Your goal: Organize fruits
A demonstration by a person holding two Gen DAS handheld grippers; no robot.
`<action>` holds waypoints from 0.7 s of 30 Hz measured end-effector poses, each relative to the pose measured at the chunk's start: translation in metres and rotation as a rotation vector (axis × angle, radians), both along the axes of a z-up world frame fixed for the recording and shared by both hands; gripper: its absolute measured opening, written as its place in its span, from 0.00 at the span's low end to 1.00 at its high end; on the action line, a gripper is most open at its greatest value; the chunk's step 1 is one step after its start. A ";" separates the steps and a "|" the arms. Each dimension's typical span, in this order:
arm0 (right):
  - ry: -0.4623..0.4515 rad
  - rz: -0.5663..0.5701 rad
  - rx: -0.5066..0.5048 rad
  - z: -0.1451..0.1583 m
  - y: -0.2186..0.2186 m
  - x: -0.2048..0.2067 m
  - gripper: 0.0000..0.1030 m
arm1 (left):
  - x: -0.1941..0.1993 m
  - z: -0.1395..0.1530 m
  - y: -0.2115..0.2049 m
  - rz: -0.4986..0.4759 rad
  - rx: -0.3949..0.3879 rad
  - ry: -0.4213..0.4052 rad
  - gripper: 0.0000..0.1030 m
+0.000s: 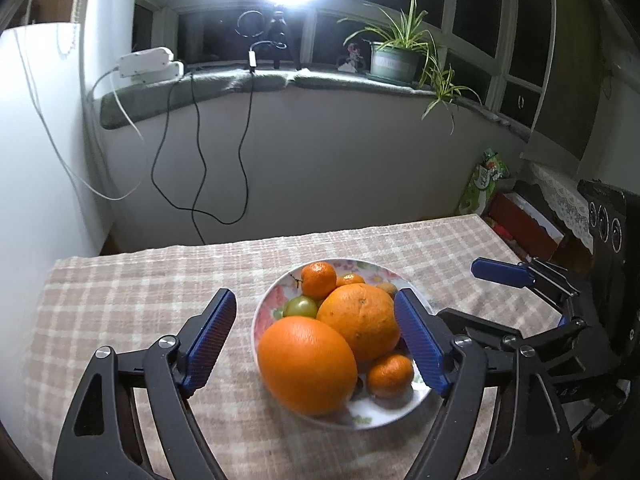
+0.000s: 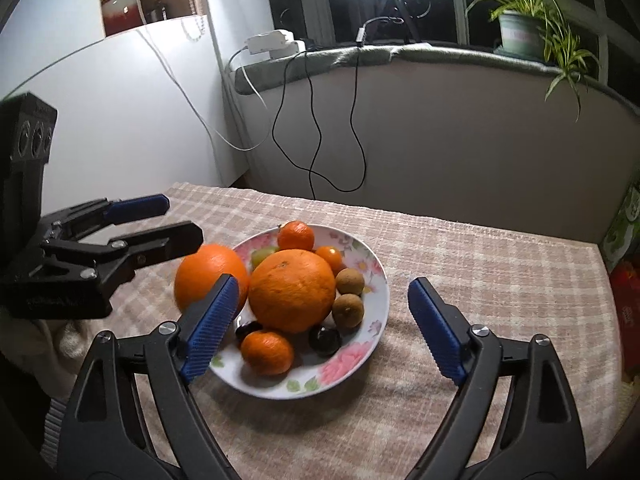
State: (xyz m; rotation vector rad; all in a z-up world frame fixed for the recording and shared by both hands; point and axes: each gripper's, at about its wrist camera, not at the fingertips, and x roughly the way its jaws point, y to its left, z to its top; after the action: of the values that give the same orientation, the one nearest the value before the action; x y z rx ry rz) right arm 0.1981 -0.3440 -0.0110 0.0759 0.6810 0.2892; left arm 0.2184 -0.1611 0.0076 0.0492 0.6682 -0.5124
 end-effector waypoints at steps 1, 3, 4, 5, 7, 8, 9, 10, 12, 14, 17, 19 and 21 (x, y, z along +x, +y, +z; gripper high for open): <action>-0.002 0.001 -0.007 0.001 0.001 -0.003 0.86 | -0.004 0.002 0.002 0.002 -0.004 -0.004 0.80; -0.012 -0.001 -0.022 0.005 0.004 -0.011 0.86 | -0.011 0.004 0.005 0.010 -0.007 -0.014 0.81; -0.015 -0.002 -0.023 0.006 0.005 -0.014 0.86 | -0.015 0.005 0.007 0.015 -0.009 -0.018 0.81; -0.021 -0.005 -0.022 0.008 0.006 -0.018 0.86 | -0.019 0.005 0.010 0.022 -0.011 -0.020 0.81; -0.027 -0.009 -0.017 0.011 0.007 -0.024 0.86 | -0.026 0.007 0.014 0.034 -0.015 -0.025 0.81; -0.032 -0.010 -0.016 0.013 0.008 -0.029 0.86 | -0.031 0.008 0.017 0.045 -0.015 -0.029 0.81; -0.039 -0.013 -0.018 0.015 0.008 -0.033 0.86 | -0.036 0.009 0.019 0.054 -0.016 -0.034 0.81; -0.047 -0.017 -0.020 0.017 0.009 -0.038 0.86 | -0.041 0.010 0.021 0.061 -0.019 -0.041 0.81; -0.070 -0.028 -0.031 0.021 0.011 -0.049 0.86 | -0.054 0.012 0.028 0.082 -0.037 -0.055 0.81; -0.090 -0.042 -0.038 0.023 0.013 -0.061 0.87 | -0.065 0.012 0.033 0.103 -0.040 -0.070 0.82; -0.119 -0.062 -0.051 0.024 0.017 -0.078 1.00 | -0.079 0.010 0.035 0.124 -0.021 -0.088 0.84; -0.132 -0.071 -0.074 0.025 0.020 -0.085 1.00 | -0.088 0.009 0.035 0.133 -0.014 -0.101 0.84; -0.143 -0.079 -0.109 0.025 0.025 -0.094 1.00 | -0.095 0.009 0.037 0.142 -0.016 -0.109 0.84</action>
State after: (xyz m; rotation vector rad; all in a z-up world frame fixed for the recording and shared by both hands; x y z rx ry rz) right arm 0.1046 -0.3189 0.0136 -0.0223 0.5493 0.1795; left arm 0.1238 -0.1239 0.0168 0.0140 0.5568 -0.3754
